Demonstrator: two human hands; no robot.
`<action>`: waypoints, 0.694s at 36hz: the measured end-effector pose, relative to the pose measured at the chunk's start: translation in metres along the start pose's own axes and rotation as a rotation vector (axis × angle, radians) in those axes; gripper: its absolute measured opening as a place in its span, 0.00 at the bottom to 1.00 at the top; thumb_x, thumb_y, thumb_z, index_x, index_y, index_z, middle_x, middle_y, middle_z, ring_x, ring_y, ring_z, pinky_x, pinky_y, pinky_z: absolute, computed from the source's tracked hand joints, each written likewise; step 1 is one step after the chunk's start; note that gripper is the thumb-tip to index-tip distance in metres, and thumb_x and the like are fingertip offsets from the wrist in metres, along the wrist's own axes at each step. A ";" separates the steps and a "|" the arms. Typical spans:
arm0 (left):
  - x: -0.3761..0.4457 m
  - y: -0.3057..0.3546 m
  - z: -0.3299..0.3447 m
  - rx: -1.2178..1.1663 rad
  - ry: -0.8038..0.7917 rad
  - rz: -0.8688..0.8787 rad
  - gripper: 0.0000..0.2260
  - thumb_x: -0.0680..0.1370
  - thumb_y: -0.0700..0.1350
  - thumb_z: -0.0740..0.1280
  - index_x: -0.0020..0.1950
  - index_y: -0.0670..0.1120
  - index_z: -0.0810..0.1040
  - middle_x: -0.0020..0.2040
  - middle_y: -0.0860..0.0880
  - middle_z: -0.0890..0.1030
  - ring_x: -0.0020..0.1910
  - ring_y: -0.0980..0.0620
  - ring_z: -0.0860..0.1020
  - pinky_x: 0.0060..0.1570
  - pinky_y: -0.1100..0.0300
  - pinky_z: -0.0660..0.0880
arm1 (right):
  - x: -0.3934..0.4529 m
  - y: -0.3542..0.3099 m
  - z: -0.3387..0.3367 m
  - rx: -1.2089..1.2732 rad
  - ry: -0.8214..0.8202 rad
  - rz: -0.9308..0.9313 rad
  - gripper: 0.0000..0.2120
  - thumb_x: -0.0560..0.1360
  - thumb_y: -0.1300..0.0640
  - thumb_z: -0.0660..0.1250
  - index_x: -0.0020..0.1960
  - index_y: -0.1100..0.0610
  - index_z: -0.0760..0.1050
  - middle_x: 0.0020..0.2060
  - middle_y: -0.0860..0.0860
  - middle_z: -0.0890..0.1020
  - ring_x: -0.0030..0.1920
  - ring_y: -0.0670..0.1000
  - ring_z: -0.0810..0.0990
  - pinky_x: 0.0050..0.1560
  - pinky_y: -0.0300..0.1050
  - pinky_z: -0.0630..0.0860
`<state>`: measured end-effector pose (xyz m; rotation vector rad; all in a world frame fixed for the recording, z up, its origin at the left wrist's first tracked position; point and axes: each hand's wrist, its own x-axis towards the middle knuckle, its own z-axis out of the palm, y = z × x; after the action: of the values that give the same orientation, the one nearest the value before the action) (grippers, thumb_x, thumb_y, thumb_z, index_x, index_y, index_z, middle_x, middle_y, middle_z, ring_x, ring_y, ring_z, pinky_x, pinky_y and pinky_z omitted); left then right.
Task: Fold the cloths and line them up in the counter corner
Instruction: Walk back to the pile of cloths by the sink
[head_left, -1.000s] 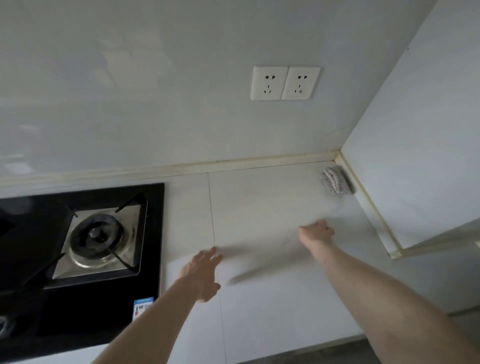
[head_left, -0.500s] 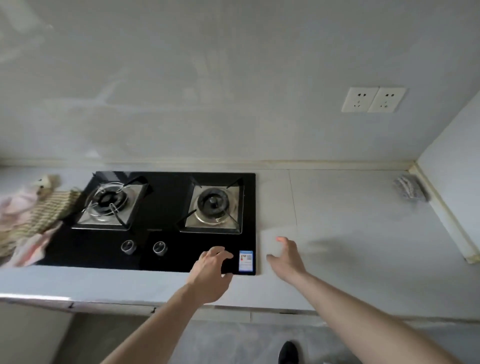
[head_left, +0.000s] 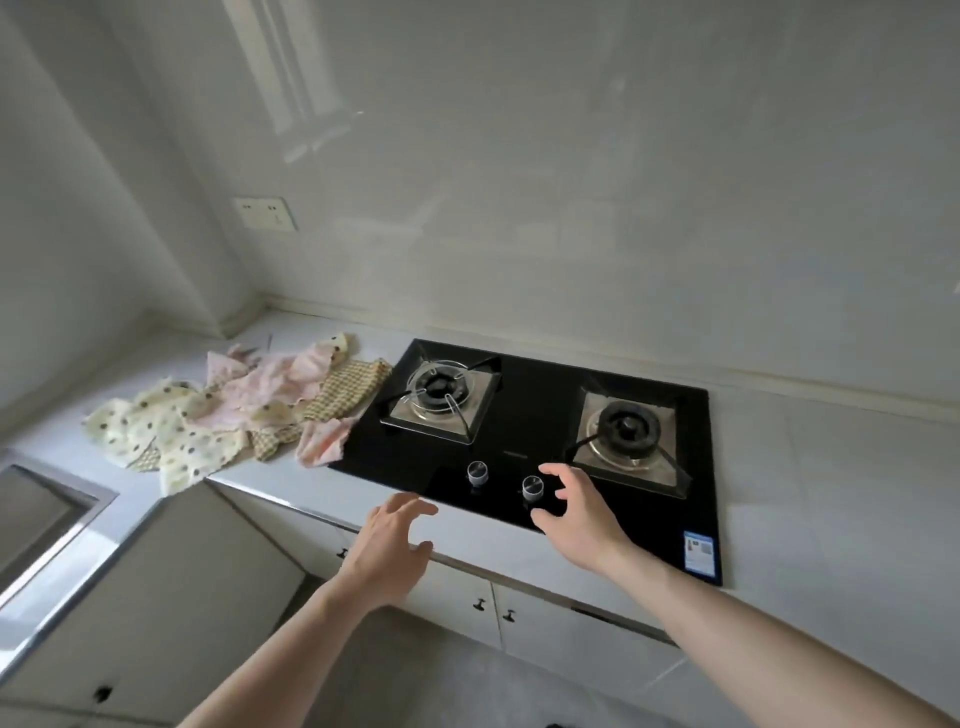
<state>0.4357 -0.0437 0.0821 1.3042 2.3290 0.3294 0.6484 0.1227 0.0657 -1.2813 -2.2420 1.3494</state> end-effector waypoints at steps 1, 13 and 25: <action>0.003 -0.009 -0.008 -0.007 0.018 -0.018 0.19 0.80 0.47 0.67 0.72 0.57 0.72 0.76 0.54 0.66 0.74 0.50 0.66 0.73 0.54 0.65 | 0.007 -0.009 0.006 -0.010 -0.020 -0.021 0.27 0.77 0.55 0.69 0.73 0.48 0.66 0.71 0.45 0.68 0.64 0.45 0.72 0.61 0.38 0.70; 0.001 -0.115 -0.089 -0.093 0.241 -0.256 0.20 0.80 0.48 0.67 0.72 0.57 0.72 0.76 0.55 0.66 0.75 0.52 0.65 0.74 0.57 0.61 | 0.108 -0.123 0.083 -0.142 -0.302 -0.213 0.26 0.77 0.53 0.68 0.73 0.48 0.66 0.70 0.45 0.68 0.64 0.45 0.72 0.60 0.38 0.69; 0.029 -0.215 -0.134 -0.074 0.243 -0.402 0.21 0.77 0.47 0.69 0.70 0.57 0.74 0.74 0.53 0.68 0.72 0.50 0.69 0.72 0.56 0.66 | 0.163 -0.187 0.172 -0.189 -0.445 -0.310 0.25 0.76 0.52 0.68 0.72 0.48 0.66 0.67 0.44 0.69 0.61 0.45 0.72 0.59 0.38 0.68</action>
<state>0.1974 -0.1306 0.1022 0.7687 2.6810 0.4555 0.3472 0.1086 0.0839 -0.6778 -2.7779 1.4352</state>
